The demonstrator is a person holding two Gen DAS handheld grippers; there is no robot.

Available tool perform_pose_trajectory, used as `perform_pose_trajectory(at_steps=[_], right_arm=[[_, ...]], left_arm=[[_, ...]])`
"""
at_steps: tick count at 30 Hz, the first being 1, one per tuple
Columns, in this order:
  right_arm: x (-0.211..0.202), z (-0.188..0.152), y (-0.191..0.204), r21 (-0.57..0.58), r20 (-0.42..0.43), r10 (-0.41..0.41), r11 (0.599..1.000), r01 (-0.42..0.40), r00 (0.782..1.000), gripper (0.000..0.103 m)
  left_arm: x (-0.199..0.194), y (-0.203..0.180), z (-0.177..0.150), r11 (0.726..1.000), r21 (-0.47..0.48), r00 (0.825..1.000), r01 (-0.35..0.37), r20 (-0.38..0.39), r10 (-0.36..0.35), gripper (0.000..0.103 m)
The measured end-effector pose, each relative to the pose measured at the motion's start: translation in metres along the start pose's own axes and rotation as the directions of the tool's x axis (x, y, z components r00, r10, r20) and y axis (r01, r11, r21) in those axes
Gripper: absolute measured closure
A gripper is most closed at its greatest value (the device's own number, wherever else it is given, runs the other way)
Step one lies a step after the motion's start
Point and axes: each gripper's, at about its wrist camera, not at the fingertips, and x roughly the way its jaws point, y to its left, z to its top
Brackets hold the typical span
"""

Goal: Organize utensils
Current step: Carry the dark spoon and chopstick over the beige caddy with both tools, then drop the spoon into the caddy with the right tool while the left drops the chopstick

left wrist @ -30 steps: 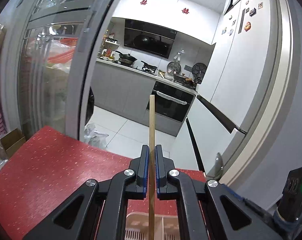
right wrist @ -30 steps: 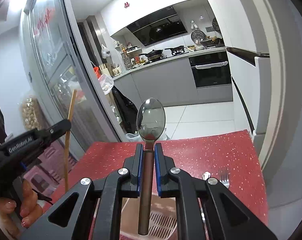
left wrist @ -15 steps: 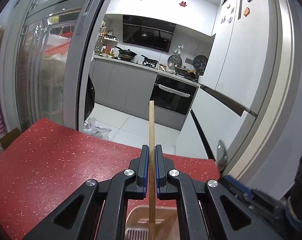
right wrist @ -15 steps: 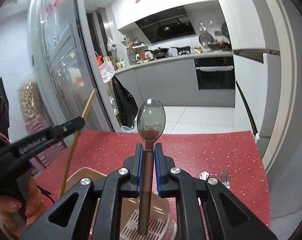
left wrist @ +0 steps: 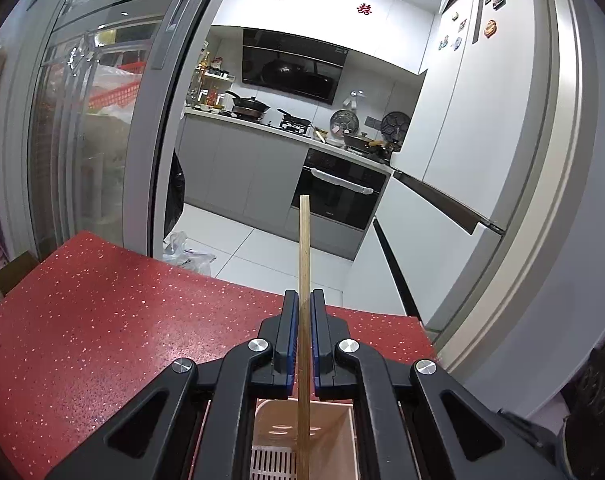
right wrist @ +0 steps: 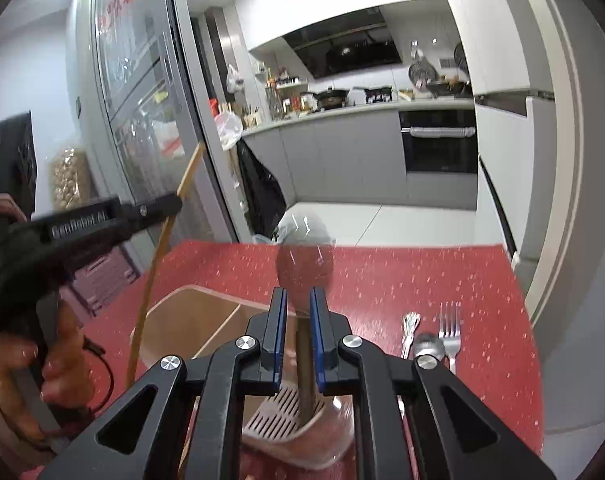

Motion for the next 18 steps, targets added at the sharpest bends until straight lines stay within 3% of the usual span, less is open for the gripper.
perform_pose_trajectory(at_steps=[4,11,14,18], right_arm=[[-0.002,-0.003,-0.004,0.021,-0.037,0.024,1.000,-0.023,0.999,0.068],[-0.018,0.013,-0.013,0.080,-0.016,0.071,0.994,-0.070,0.997,0.068],[-0.022,0.042,-0.014,0.119,-0.020,0.162,0.980,-0.158,0.987,0.068],[-0.016,0.087,-0.004,0.148,-0.048,0.302,0.945,-0.292,0.952,0.064]], left_arm=[[-0.005,-0.004,0.005,1.000,0.005,1.000,0.004,0.017,-0.004,0.075],[-0.020,-0.014,0.026,0.999,0.019,0.995,0.027,0.094,-0.029,0.075],[-0.021,-0.021,0.024,0.998,0.057,0.995,0.026,0.092,-0.031,0.075],[-0.019,-0.023,0.020,0.997,0.072,0.996,0.030,0.083,-0.036,0.075]])
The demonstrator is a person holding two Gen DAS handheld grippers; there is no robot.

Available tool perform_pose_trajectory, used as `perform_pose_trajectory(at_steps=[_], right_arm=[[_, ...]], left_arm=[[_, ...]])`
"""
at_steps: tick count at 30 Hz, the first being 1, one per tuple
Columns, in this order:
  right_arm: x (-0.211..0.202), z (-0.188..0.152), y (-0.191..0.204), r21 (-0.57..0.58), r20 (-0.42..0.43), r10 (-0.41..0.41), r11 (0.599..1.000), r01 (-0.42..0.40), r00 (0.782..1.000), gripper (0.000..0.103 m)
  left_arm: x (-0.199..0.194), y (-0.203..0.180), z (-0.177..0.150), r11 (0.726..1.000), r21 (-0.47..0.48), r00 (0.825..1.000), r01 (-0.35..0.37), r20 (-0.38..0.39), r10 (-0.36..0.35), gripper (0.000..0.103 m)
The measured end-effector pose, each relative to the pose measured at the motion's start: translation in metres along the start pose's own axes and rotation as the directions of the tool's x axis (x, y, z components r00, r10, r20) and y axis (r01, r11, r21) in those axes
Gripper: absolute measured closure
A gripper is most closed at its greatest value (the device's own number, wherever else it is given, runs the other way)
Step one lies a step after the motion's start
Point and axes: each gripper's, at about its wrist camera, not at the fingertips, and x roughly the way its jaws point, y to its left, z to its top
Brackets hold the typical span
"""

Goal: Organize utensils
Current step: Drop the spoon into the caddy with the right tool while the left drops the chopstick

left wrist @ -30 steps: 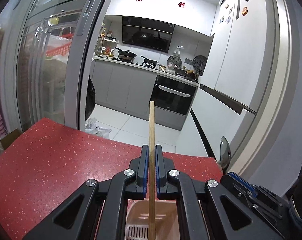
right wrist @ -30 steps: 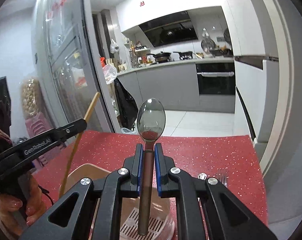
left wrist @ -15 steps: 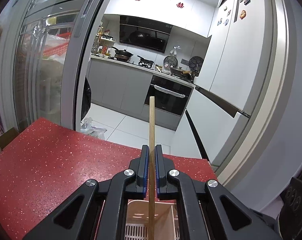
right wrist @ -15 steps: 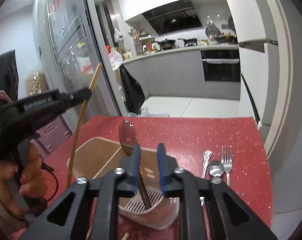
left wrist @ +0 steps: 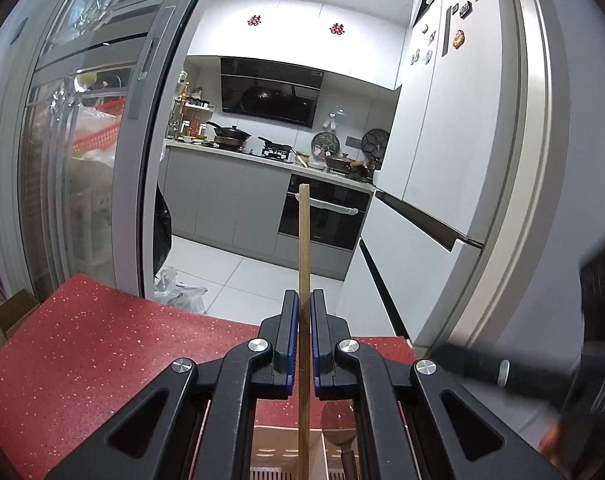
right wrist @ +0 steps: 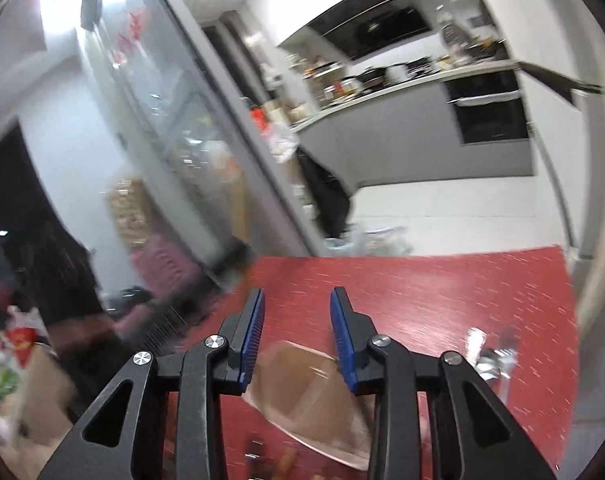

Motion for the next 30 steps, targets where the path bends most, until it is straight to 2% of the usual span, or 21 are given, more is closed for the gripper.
perform_pose_trajectory(at_steps=[3,6,12,17,21,30], right_arm=[[0.013,0.026,0.011,0.002,-0.020,0.044,0.999,-0.044,0.999,0.062],[0.027,0.036,0.017,-0.003,-0.039,0.037,0.999,-0.037,0.999,0.062],[0.025,0.023,0.005,0.041,-0.019,-0.004,0.999,0.005,1.000,0.062],[0.020,0.017,-0.001,0.034,-0.013,-0.034,0.999,0.034,0.999,0.062],[0.016,0.008,-0.003,0.005,-0.009,-0.052,0.999,0.052,0.999,0.062],[0.013,-0.026,-0.021,0.051,-0.052,-0.051,0.997,0.054,0.997,0.062]], left_arm=[[-0.002,-0.001,0.000,1.000,0.009,1.000,0.008,0.005,-0.008,0.075],[-0.002,-0.003,0.000,0.999,0.040,1.000,0.000,0.017,0.000,0.075],[0.000,0.001,0.005,0.999,0.037,0.997,0.003,0.075,-0.006,0.075],[0.012,0.008,0.006,1.000,-0.010,0.994,-0.007,0.111,0.008,0.075],[0.020,0.011,0.001,1.000,-0.014,0.995,-0.023,0.097,0.024,0.075],[0.011,0.006,-0.039,0.994,0.083,0.998,-0.069,0.012,0.069,0.075]])
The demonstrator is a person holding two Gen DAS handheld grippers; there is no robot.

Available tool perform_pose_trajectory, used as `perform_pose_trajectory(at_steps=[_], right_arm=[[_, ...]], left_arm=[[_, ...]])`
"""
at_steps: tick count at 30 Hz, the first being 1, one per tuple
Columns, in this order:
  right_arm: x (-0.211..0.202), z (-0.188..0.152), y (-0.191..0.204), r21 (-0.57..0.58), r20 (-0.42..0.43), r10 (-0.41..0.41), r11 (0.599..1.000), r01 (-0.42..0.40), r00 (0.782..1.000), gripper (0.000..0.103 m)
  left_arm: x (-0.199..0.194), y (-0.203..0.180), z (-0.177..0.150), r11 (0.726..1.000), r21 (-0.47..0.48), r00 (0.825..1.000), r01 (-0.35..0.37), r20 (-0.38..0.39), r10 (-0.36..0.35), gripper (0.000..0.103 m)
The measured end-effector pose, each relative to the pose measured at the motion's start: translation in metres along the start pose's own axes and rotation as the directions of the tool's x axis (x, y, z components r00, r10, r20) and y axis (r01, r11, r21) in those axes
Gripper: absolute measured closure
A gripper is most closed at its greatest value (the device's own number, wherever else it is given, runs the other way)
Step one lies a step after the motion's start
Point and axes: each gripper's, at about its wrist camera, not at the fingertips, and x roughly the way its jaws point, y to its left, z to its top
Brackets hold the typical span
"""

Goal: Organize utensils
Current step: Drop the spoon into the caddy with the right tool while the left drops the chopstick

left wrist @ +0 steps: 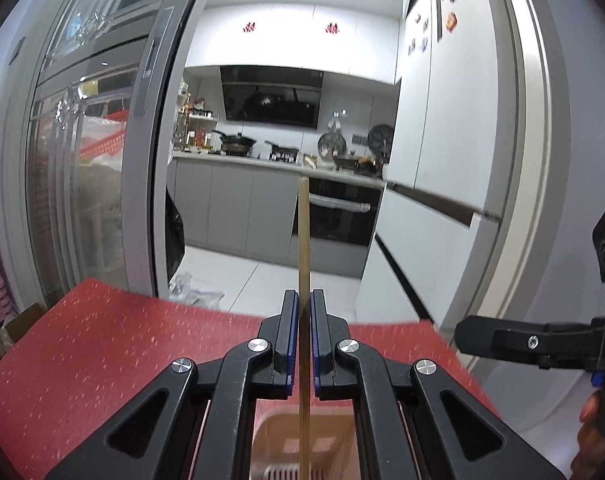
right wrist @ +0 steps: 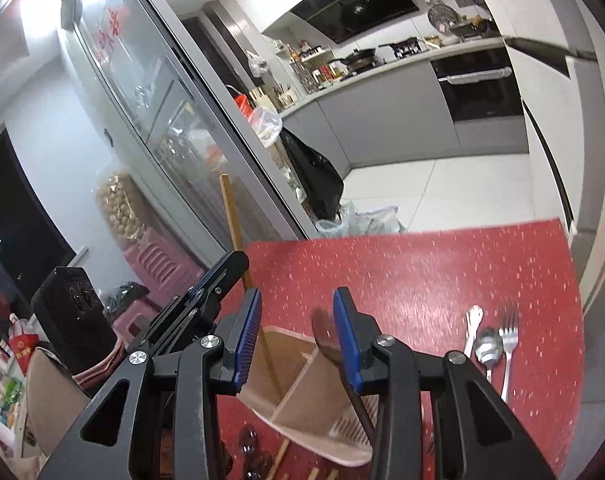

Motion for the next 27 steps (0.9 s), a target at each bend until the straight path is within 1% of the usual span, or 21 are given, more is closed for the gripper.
perform_pose_trajectory(at_steps=[2,7,10,15,18,20,21,22,23,26,27], right_arm=[[0.000,-0.009,-0.001,0.003,-0.016,-0.007,1.000,0.007,1.000,0.062],[-0.007,-0.027,0.000,0.014,-0.035,-0.030,0.999,0.030,0.999,0.062],[-0.013,-0.034,0.001,0.022,-0.045,-0.047,0.999,0.048,0.998,0.057],[-0.026,-0.049,0.006,0.032,-0.051,-0.076,0.996,0.078,0.996,0.055],[-0.033,-0.059,0.010,0.047,-0.070,-0.083,0.995,0.086,0.994,0.044],[-0.037,-0.067,0.013,0.053,-0.080,-0.086,0.994,0.091,0.993,0.034],[-0.039,-0.074,0.015,0.059,-0.094,-0.093,0.993,0.099,0.991,0.031],[-0.040,-0.079,0.016,0.064,-0.109,-0.101,0.992,0.108,0.989,0.025],[-0.040,-0.084,0.017,0.067,-0.119,-0.104,0.991,0.113,0.987,0.022],[-0.040,-0.102,0.024,0.065,-0.165,-0.131,0.988,0.143,0.978,0.022],[-0.039,-0.110,0.026,0.066,-0.181,-0.141,0.986,0.155,0.973,0.021]], left_arm=[[-0.003,0.000,-0.007,1.000,0.006,0.999,-0.025,-0.023,0.025,0.075],[-0.010,0.003,-0.022,0.999,0.014,0.993,-0.051,-0.103,0.052,0.075],[-0.019,0.003,-0.027,0.997,0.017,0.990,-0.072,-0.124,0.074,0.075],[-0.038,0.002,-0.036,0.993,0.033,0.979,-0.110,-0.167,0.114,0.075],[-0.053,0.006,-0.042,0.993,0.024,0.972,-0.117,-0.204,0.119,0.074],[-0.064,0.011,-0.047,0.993,0.016,0.966,-0.121,-0.227,0.121,0.074],[-0.069,0.013,-0.049,0.993,0.017,0.964,-0.121,-0.236,0.121,0.074],[-0.075,0.015,-0.052,0.992,0.016,0.961,-0.123,-0.246,0.123,0.074],[-0.082,0.019,-0.057,0.992,0.015,0.958,-0.127,-0.259,0.127,0.074],[-0.099,0.028,-0.068,0.992,-0.006,0.949,-0.123,-0.294,0.116,0.073],[-0.103,0.030,-0.072,0.992,-0.010,0.946,-0.124,-0.303,0.116,0.045]])
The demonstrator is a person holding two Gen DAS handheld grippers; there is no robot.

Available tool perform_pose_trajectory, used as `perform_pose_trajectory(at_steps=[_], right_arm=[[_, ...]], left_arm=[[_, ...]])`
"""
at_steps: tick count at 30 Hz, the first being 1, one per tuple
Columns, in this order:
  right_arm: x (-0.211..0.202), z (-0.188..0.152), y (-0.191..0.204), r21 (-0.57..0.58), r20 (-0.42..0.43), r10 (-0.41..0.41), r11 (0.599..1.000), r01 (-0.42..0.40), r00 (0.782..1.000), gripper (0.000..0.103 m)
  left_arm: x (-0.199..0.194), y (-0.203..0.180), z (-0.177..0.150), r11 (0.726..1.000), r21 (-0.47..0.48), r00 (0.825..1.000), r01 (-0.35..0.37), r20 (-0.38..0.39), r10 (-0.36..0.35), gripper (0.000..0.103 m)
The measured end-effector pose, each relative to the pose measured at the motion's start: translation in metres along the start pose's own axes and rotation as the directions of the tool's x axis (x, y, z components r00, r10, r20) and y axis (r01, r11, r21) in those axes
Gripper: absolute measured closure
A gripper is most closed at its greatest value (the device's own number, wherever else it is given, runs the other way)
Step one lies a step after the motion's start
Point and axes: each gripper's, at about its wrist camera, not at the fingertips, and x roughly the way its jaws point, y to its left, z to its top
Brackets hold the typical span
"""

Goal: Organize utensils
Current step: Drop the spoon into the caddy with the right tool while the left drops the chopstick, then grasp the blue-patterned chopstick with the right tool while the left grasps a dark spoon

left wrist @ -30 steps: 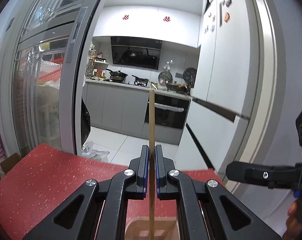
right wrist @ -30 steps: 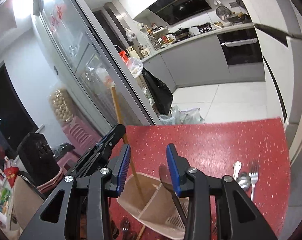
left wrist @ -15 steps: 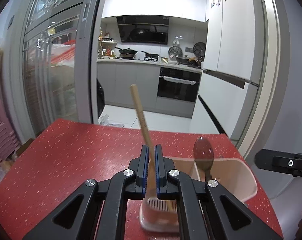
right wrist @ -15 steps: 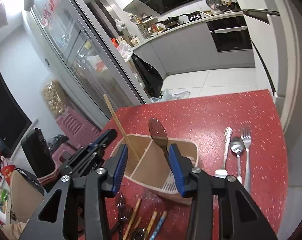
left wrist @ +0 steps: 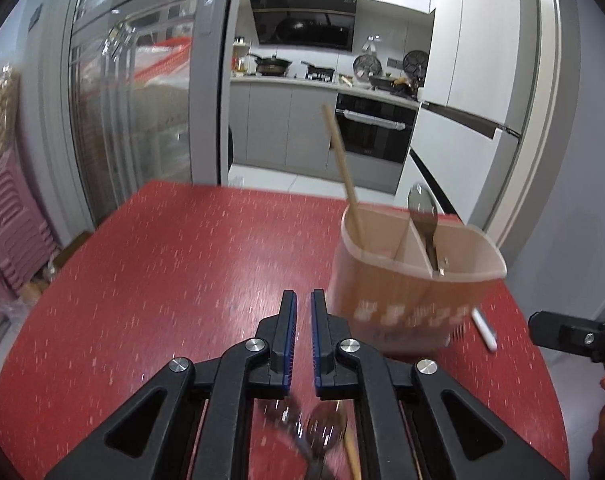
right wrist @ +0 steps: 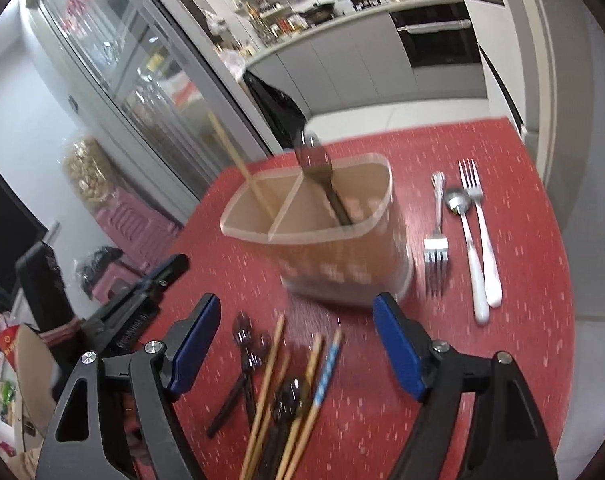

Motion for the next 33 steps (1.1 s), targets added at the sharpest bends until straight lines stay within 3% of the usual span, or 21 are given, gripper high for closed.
perform_pose_trajectory(at_steps=[1,3,10,18,20,25,31,33], right_arm=[[0.001,-0.006,0.000,0.005,-0.011,-0.007,1.000,0.007,1.000,0.020],[0.006,-0.019,-0.001,0.021,-0.043,-0.024,0.999,0.025,0.999,0.020],[0.024,-0.054,-0.002,0.049,-0.146,-0.090,0.994,0.098,0.985,0.020],[0.043,-0.072,-0.004,0.039,-0.220,-0.180,0.980,0.193,0.959,0.021],[0.047,-0.077,-0.006,0.036,-0.228,-0.194,0.978,0.207,0.954,0.024],[0.059,-0.075,-0.007,0.024,-0.240,-0.229,0.970,0.242,0.943,0.045],[0.071,-0.073,-0.003,0.001,-0.251,-0.236,0.970,0.244,0.939,0.051],[0.078,-0.071,0.001,-0.015,-0.255,-0.248,0.968,0.252,0.935,0.054]], left_arm=[[-0.003,0.005,-0.007,1.000,-0.005,1.000,-0.010,-0.018,0.010,0.000],[-0.010,0.013,-0.020,0.998,-0.009,0.998,-0.067,-0.020,0.067,0.000],[-0.006,0.026,-0.064,0.990,0.058,0.982,-0.127,-0.133,0.133,0.000],[0.005,0.028,-0.100,0.990,0.108,0.963,-0.089,-0.245,0.113,0.000],[0.008,0.028,-0.103,0.990,0.119,0.960,-0.082,-0.258,0.110,0.000],[0.018,0.030,-0.109,0.988,0.135,0.945,-0.075,-0.307,0.114,0.000],[0.021,0.031,-0.112,0.990,0.127,0.941,-0.053,-0.325,0.092,0.001],[0.023,0.029,-0.112,0.990,0.133,0.936,-0.046,-0.340,0.090,0.005]])
